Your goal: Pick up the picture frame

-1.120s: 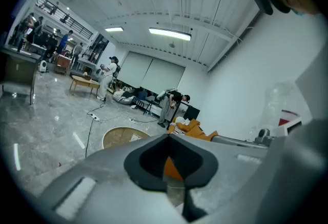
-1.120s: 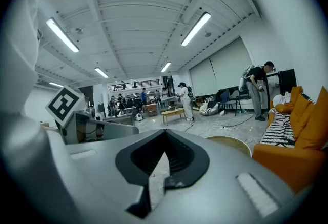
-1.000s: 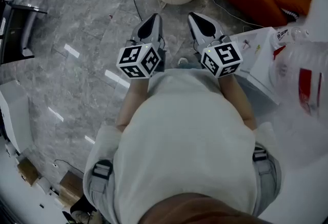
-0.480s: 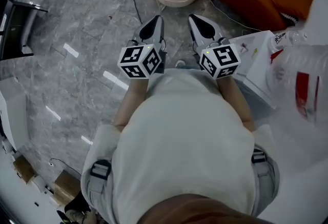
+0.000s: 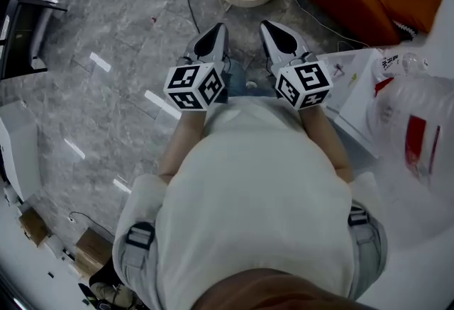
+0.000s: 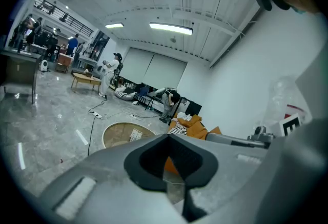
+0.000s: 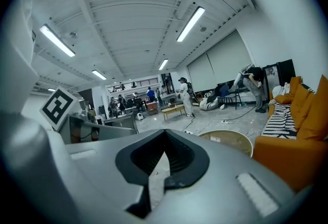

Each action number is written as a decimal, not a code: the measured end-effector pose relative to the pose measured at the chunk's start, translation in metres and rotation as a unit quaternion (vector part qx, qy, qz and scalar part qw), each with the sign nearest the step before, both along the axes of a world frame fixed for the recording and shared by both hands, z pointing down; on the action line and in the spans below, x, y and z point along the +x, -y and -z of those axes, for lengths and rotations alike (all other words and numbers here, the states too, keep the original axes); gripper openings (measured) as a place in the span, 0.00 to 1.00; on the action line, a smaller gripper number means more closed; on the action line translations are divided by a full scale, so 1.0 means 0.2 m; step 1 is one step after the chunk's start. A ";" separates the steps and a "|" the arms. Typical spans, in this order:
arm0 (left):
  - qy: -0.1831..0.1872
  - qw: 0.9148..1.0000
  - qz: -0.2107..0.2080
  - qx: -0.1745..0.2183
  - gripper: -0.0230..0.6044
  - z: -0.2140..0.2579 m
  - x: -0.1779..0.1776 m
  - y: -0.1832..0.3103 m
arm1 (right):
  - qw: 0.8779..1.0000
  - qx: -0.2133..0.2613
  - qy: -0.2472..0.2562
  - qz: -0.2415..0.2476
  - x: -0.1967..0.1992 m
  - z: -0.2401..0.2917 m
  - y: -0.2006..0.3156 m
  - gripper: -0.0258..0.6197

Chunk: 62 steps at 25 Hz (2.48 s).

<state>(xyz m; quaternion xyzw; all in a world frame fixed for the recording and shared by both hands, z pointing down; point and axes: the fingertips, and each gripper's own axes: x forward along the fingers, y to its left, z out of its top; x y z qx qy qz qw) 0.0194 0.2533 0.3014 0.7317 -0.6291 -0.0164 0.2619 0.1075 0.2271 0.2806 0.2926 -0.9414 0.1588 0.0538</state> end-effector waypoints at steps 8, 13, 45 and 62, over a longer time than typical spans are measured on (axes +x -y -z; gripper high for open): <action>-0.005 1.000 -0.001 -0.008 0.04 -0.05 -0.10 0.18 | 1.000 -0.005 0.007 -0.005 -0.09 -0.02 0.18 0.04; -0.009 1.000 -0.006 -0.013 0.04 -0.07 -0.21 0.40 | 1.000 -0.007 0.003 -0.020 -0.16 -0.03 0.41 0.04; 0.007 0.984 -0.161 -0.071 0.04 -0.29 -0.86 1.76 | 0.988 -0.022 -0.040 -0.146 -0.76 -0.15 1.71 0.04; 0.036 0.971 -0.181 -0.155 0.04 -0.99 -0.78 2.10 | 0.982 -0.091 -0.100 -0.128 -0.63 -0.85 2.04 0.04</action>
